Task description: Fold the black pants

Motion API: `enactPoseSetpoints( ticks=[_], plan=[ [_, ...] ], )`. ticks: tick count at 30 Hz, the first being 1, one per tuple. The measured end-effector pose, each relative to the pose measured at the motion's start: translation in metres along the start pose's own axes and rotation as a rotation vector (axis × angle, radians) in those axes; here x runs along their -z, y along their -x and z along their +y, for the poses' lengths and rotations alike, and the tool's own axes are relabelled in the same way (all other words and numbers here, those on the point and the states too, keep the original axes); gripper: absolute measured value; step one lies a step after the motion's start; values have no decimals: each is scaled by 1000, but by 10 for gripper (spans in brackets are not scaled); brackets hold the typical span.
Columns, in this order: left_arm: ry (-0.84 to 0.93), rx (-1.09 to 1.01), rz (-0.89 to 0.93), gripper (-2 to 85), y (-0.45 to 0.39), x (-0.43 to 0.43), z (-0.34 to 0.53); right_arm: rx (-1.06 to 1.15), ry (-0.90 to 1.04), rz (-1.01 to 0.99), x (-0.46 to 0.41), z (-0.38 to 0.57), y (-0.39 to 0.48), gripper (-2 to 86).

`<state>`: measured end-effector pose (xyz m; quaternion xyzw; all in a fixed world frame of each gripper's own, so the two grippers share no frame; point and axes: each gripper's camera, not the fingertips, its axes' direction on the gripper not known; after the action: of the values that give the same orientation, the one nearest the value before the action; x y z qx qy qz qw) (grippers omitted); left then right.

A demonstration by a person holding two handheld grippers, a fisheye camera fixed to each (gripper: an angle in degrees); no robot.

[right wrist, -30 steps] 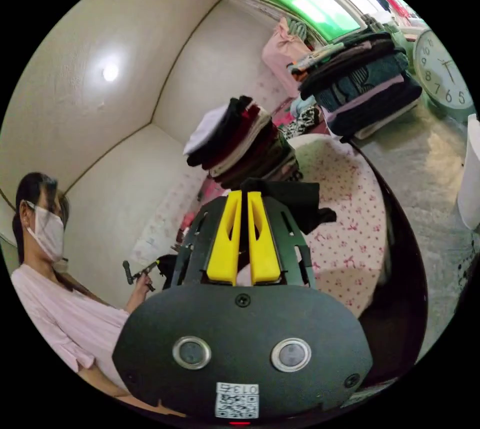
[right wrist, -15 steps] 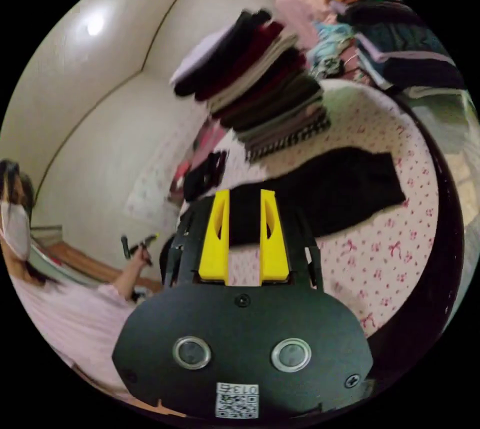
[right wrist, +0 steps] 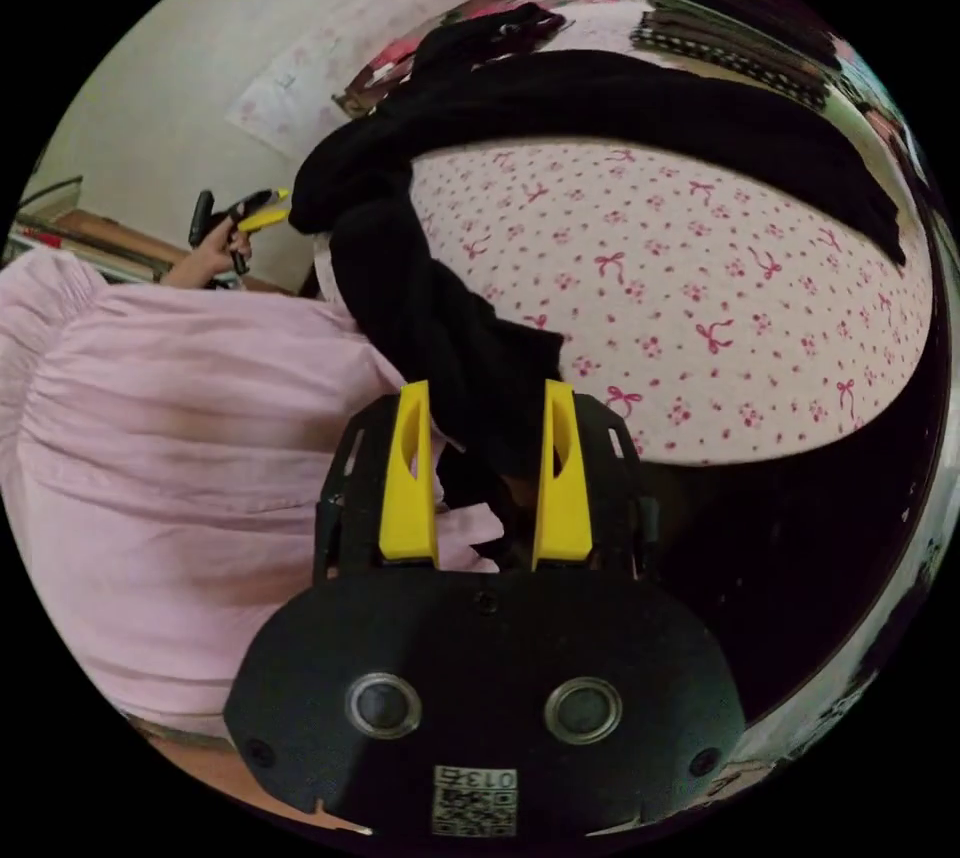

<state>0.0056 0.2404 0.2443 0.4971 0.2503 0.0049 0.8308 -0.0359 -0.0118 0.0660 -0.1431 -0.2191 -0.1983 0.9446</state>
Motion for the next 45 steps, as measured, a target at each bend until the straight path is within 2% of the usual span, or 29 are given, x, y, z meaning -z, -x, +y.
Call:
enactPoseSetpoints(
  ticks=[4, 6, 10, 13, 14, 17, 20, 21, 23, 25, 27, 32, 36, 42, 45],
  plan=[
    [78, -21, 28, 55, -8, -26, -8, 31, 135, 48, -39, -13, 20, 87],
    [96, -48, 14, 41, -15, -24, -14, 70, 161, 118, -36, -25, 32, 54],
    [-66, -160, 128, 29, -48, 36, -34, 131, -14, 322, 34, -40, 43, 46],
    [-250, -288, 178, 28, -81, 92, -39, 140, -319, 582, 132, -37, 49, 48],
    [-290, -344, 180, 28, -93, 104, -35, 141, -365, 636, 144, -34, 50, 49],
    [-298, -406, 153, 33, -105, 104, -17, 102, -513, 824, 170, -11, 36, 59],
    [-144, -303, 256, 43, -84, 53, 2, -38, -445, 754, 145, 10, -18, 81],
    [-94, -267, 272, 46, -78, 37, 8, -181, -320, 676, 122, 16, -52, 88],
    [124, -129, 216, 57, -49, -18, 36, -400, -154, 503, 88, 36, -99, 93],
    [141, -77, 193, 62, -33, -26, 58, -578, -219, 347, 75, 76, -120, 93],
    [104, -16, 219, 66, -17, -19, 71, -658, -298, 361, 78, 101, -121, 96],
    [-4, 106, 102, 102, 6, 9, 54, -735, -375, 308, 80, 125, -140, 118],
    [48, 73, 83, 122, -13, -9, 28, -756, -439, 203, 72, 108, -162, 137],
    [145, -2, -60, 65, -53, -39, 4, -666, -409, 458, 77, 55, -165, 138],
    [173, -86, -138, 44, -67, -37, -2, -628, -384, 455, 77, 37, -179, 134]
  ],
)
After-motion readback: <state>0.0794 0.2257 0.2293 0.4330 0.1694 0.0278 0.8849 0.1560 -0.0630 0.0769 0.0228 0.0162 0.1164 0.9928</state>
